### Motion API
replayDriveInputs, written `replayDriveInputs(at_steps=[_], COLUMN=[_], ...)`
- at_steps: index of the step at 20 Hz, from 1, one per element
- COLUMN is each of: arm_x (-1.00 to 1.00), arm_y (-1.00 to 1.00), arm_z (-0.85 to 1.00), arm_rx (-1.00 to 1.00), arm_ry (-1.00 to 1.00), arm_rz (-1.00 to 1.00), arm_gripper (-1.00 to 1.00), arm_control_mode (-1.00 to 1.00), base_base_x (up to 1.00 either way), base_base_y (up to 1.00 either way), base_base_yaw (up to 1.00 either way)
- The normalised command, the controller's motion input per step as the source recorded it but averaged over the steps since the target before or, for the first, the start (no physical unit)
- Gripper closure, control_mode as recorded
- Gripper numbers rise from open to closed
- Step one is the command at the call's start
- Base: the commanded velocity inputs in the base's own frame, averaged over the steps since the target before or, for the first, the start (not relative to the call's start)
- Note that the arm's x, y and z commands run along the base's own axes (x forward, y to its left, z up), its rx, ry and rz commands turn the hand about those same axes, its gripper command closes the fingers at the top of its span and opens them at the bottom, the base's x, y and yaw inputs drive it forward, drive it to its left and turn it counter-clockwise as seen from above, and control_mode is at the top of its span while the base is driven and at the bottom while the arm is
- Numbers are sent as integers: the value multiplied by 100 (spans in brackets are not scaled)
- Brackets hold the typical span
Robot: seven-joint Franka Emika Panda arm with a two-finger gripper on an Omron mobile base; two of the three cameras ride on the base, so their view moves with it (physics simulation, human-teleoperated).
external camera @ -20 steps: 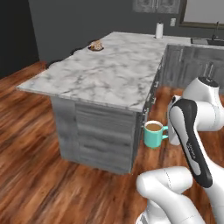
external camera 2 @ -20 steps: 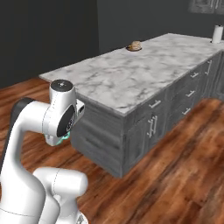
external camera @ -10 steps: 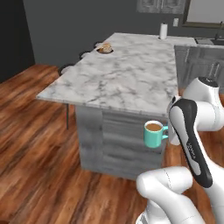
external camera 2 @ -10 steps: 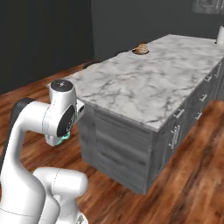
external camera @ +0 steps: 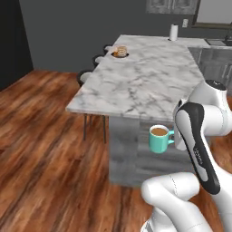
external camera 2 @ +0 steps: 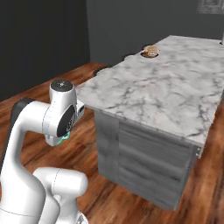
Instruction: Pick up the brewed coffee from the coffee machine and place it next to the breakfast plate on the dining counter.
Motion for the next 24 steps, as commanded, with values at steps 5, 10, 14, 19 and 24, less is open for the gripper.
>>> replayDriveInputs(at_steps=[5,10,14,19,24], arm_x=[0,0,0,0,0], arm_y=[0,0,0,0,0], arm_z=[0,0,0,0,0], arm_rx=[0,0,0,0,0], arm_ry=[0,0,0,0,0], arm_rz=[0,0,0,0,0], arm_gripper=[100,100,100,100,100], arm_control_mode=[100,100,100,100,100], base_base_x=[60,59,60,60,52], base_base_y=[100,100,100,100,100], base_base_yaw=[-24,-27,-34,-43,-50])
